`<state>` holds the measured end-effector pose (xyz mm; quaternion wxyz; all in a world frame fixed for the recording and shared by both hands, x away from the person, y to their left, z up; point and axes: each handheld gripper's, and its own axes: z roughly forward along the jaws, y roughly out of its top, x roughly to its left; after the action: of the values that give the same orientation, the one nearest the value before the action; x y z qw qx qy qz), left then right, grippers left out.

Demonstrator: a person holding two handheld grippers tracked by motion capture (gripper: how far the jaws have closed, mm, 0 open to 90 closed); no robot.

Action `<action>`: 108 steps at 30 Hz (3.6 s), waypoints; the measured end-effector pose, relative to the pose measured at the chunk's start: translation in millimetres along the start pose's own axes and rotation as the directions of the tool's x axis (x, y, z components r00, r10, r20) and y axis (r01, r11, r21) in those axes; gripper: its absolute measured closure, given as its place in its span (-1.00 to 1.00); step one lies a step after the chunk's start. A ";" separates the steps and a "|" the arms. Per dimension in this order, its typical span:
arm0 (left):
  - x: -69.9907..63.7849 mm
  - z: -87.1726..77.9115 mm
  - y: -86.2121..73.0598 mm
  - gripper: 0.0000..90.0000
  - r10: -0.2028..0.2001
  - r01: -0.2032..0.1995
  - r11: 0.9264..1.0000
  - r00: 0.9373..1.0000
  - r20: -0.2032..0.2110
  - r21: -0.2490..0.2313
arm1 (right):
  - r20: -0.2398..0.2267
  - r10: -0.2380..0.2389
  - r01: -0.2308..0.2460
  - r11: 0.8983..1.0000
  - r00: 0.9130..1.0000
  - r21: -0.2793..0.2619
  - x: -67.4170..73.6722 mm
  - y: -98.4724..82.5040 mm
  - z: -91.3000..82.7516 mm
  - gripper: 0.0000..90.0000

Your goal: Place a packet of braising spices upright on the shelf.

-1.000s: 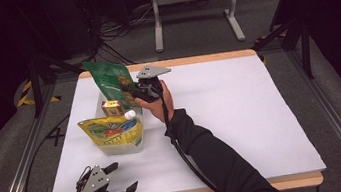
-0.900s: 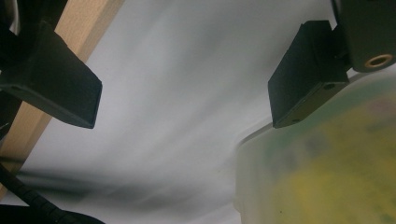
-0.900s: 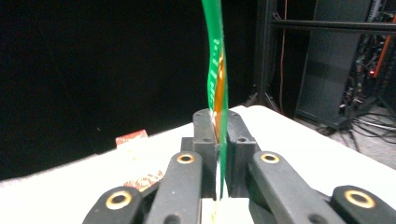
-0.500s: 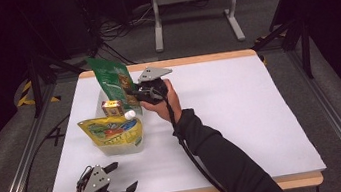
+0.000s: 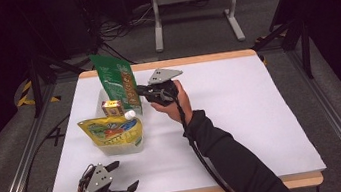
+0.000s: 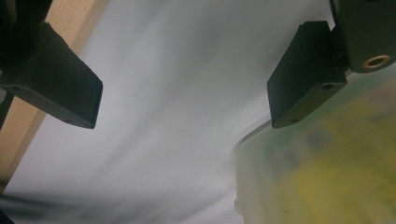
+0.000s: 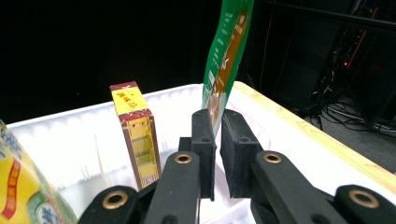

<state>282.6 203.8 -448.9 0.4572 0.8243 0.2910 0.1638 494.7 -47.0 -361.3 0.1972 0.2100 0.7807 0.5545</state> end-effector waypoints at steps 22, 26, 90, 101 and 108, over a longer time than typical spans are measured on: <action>-0.1 -2.9 -1.5 -0.74 0.013 -0.013 1.000 1.000 -0.018 0.012 | 0.038 -0.123 0.119 0.987 0.992 0.105 -3.9 -2.3 -66.9 0.78; 1.6 -2.7 -0.6 -0.74 0.018 -0.017 1.000 0.999 -0.028 0.016 | 0.053 -0.156 0.147 0.979 0.986 0.138 -4.2 -8.3 -89.8 0.75; 7.7 -0.8 -0.4 -0.75 0.086 -0.081 0.995 0.993 -0.085 0.065 | 0.232 -0.143 0.056 0.937 0.962 0.346 -10.0 -138.1 -272.2 -0.53; 15.5 -4.6 -2.9 -0.76 0.086 -0.079 0.995 0.990 -0.114 0.068 | 0.320 -0.118 0.003 0.941 0.940 0.339 -8.6 -166.0 -302.4 -0.62; 20.8 -8.0 -2.9 -0.76 0.083 -0.079 0.996 0.990 -0.114 0.044 | 0.382 -0.055 -0.063 0.955 0.922 0.289 -6.1 -176.0 -321.0 -0.69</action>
<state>293.5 223.4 -447.1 0.4160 0.8334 0.2866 0.2240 306.9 -353.9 -429.2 0.3123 0.3437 0.8001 0.3797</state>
